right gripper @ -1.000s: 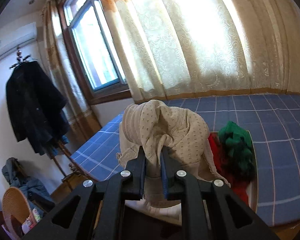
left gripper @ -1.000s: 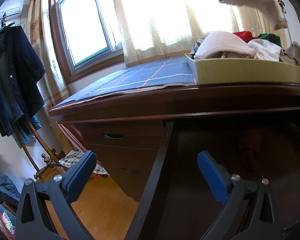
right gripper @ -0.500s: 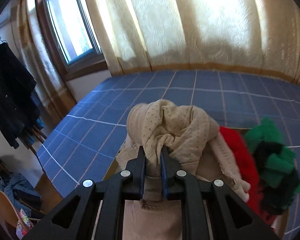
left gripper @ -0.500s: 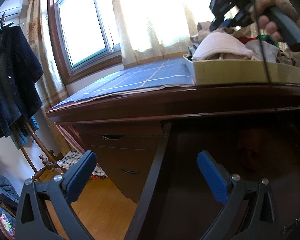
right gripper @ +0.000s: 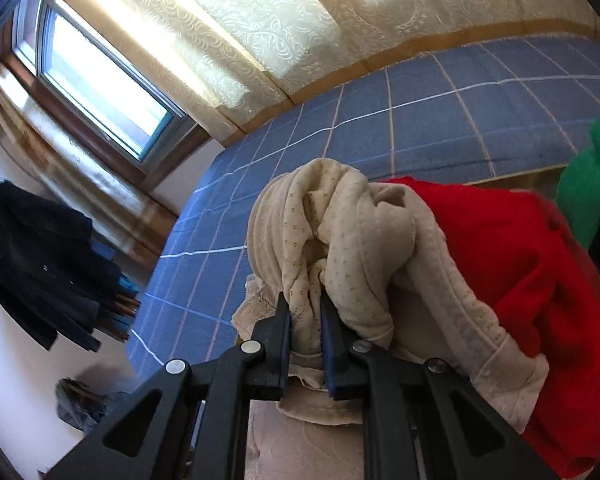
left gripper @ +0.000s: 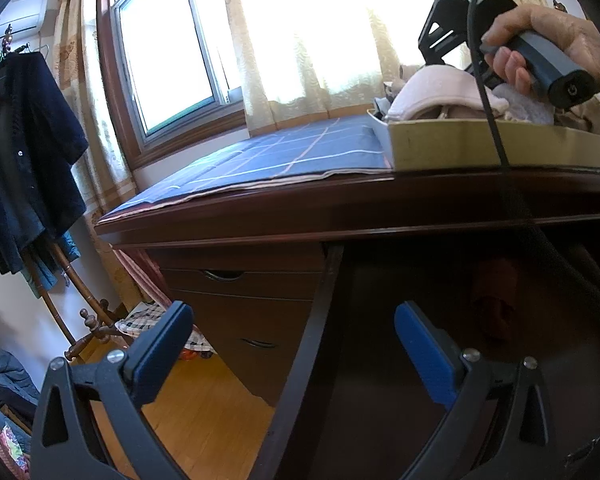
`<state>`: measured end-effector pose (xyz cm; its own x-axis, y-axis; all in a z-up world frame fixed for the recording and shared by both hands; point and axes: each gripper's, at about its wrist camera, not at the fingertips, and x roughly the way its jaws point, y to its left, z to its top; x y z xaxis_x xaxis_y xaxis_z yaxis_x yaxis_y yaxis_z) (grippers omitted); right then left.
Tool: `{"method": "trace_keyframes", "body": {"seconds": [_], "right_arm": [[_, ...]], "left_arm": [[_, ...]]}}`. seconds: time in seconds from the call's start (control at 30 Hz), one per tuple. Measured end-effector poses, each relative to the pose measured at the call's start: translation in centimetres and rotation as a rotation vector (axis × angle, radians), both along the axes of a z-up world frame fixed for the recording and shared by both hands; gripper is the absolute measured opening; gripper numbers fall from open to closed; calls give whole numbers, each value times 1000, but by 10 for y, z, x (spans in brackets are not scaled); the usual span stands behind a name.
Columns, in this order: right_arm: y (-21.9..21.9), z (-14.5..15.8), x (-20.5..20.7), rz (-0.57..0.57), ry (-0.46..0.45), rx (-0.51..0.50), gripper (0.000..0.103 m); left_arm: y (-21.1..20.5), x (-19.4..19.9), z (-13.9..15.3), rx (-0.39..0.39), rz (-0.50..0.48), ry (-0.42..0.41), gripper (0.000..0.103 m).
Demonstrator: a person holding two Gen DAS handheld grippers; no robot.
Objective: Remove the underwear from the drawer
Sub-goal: 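Carry the dotted underwear up to the yellow tray and open the right gripper, then move the open right gripper back down into the drawer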
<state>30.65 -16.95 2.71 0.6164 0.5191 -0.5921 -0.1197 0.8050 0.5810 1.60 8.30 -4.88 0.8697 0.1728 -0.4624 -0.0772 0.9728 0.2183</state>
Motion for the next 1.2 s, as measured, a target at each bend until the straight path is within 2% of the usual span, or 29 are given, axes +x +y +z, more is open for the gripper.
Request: {"method": "trace_keyframes", "body": {"seconds": [0.1, 0.17, 0.23, 0.3, 0.37, 0.57, 0.7, 0.8, 0.97, 1.2], "right_arm": [[-10, -1, -9, -16, 3, 98, 18], [-14, 4, -19, -7, -22, 146, 28], [-19, 12, -37, 12, -74, 195, 53], [-25, 18, -59, 19, -144, 244, 64], [-29, 23, -82, 34, -195, 248, 64], [-36, 21, -171, 115, -334, 144, 64], [-38, 8, -221, 147, -387, 2, 64], [-36, -8, -251, 172, -411, -148, 64], [-44, -32, -268, 239, -377, -242, 64], [-30, -66, -266, 391, -329, -469, 64]], "left_arm": [[0, 0, 0, -4, -4, -5, 103], [0, 0, 0, -1, -7, -8, 103], [0, 0, 0, 5, -7, -7, 103], [-1, -1, -1, 7, -4, -6, 103], [-1, -1, -1, 8, -5, -6, 103], [-2, 0, -1, 17, 6, -8, 103], [-2, 2, -2, 24, 13, -3, 103], [-2, 2, -2, 32, 17, -2, 103], [-3, 2, -2, 39, 18, 0, 103], [-3, 1, -3, 39, 29, -8, 103]]}}
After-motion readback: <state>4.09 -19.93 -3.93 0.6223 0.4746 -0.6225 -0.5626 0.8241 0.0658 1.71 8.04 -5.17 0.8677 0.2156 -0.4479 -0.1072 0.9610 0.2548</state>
